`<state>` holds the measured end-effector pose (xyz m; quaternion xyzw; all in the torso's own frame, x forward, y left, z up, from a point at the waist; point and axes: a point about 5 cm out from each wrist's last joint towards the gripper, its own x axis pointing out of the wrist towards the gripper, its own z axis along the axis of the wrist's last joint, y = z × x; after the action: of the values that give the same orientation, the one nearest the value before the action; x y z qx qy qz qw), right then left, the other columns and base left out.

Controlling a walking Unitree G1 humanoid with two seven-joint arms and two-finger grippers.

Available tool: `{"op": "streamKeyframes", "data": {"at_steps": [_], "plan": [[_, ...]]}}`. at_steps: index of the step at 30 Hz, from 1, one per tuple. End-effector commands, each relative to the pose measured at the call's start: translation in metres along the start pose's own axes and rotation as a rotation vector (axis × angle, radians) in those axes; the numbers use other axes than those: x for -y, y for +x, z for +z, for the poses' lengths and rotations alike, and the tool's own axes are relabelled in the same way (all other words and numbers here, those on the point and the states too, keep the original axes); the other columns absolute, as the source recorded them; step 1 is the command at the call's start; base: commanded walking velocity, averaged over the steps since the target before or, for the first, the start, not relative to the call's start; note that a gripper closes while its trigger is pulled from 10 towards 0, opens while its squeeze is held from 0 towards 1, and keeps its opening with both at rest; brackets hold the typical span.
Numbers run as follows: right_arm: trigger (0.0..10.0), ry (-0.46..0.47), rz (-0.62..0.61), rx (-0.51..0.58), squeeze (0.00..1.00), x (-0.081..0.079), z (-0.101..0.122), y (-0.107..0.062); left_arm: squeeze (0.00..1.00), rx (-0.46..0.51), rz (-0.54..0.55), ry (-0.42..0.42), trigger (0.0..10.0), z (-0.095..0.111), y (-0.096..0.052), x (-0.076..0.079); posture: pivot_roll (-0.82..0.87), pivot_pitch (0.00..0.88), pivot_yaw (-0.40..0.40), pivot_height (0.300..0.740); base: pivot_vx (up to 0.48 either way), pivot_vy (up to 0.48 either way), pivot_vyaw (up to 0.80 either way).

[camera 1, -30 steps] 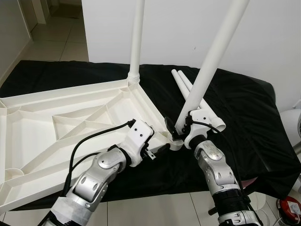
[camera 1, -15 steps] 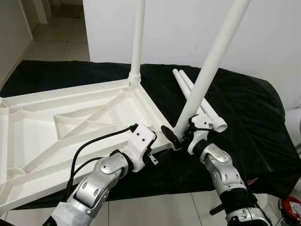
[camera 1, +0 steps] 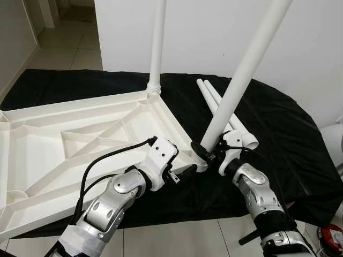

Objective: Building children table

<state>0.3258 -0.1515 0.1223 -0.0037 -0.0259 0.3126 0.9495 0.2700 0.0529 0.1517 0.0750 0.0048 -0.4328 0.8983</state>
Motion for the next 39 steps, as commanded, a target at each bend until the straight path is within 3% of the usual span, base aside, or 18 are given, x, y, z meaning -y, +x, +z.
{"op": "streamKeyframes", "data": {"at_steps": [1,8,11,14,16,20,22,28,32,33,39], "plan": [[10.0,0.041,-0.001,-0.056,0.0,-0.002,-0.014,-0.004,0.0,0.004,-0.058,0.018,10.0,0.002,0.002,0.001,0.01,0.0,-0.095,0.74,0.0,0.0,0.0],[10.0,0.05,-0.22,-0.088,0.0,-0.001,-0.02,-0.003,0.0,0.002,-0.05,0.016,10.0,0.0,-0.001,0.001,0.0,0.0,-0.1,0.74,0.0,0.0,0.0],[10.0,0.052,-0.252,-0.09,0.0,-0.002,-0.02,-0.003,0.0,0.002,-0.05,0.015,10.0,-0.001,-0.001,0.001,0.0,0.0,-0.1,0.74,0.0,0.0,0.0],[10.0,0.076,-0.41,-0.101,0.0,-0.006,-0.024,-0.005,0.0,-0.003,-0.057,0.019,10.0,-0.001,-0.002,0.001,0.0,0.0,-0.093,0.74,0.0,0.0,0.0],[10.0,0.076,-0.41,-0.101,0.0,-0.006,-0.024,-0.005,0.0,-0.003,-0.057,0.019,10.0,-0.001,-0.002,0.001,0.0,0.0,-0.093,0.74,0.0,0.0,0.0],[10.0,0.088,-0.512,-0.097,0.0,-0.014,-0.025,-0.006,0.0,-0.006,-0.059,0.021,10.0,-0.001,-0.002,-0.001,0.0,0.0,-0.087,0.74,0.0,0.0,0.0],[10.0,0.101,-0.623,-0.094,0.0,-0.026,-0.026,-0.006,0.0,-0.008,-0.064,0.026,10.0,-0.001,-0.003,-0.002,0.0,0.0,-0.092,0.74,0.0,0.0,0.0],[10.0,0.138,-0.646,-0.086,0.0,-0.05,-0.023,-0.001,0.0,-0.008,-0.061,0.026,10.0,-0.001,-0.004,-0.006,-0.01,0.0,-0.097,0.74,0.0,0.0,0.0],[10.0,0.144,-0.632,-0.07,0.0,-0.051,-0.021,-0.003,0.0,-0.002,-0.054,0.017,10.0,-0.001,-0.004,-0.007,-0.01,0.0,-0.097,0.74,0.0,0.0,0.0],[10.0,0.14,-0.643,-0.061,0.98,-0.048,-0.019,-0.004,0.0,-0.003,-0.058,0.018,10.0,-0.001,-0.004,-0.007,-0.02,0.0,-0.09,0.74,0.0,0.0,0.0],[10.0,0.139,-0.628,-0.025,1.0,-0.041,-0.014,-0.006,0.0,-0.004,-0.075,0.02,10.0,-0.001,-0.004,-0.006,-0.02,0.0,-0.082,0.74,0.0,0.0,0.0]]}}
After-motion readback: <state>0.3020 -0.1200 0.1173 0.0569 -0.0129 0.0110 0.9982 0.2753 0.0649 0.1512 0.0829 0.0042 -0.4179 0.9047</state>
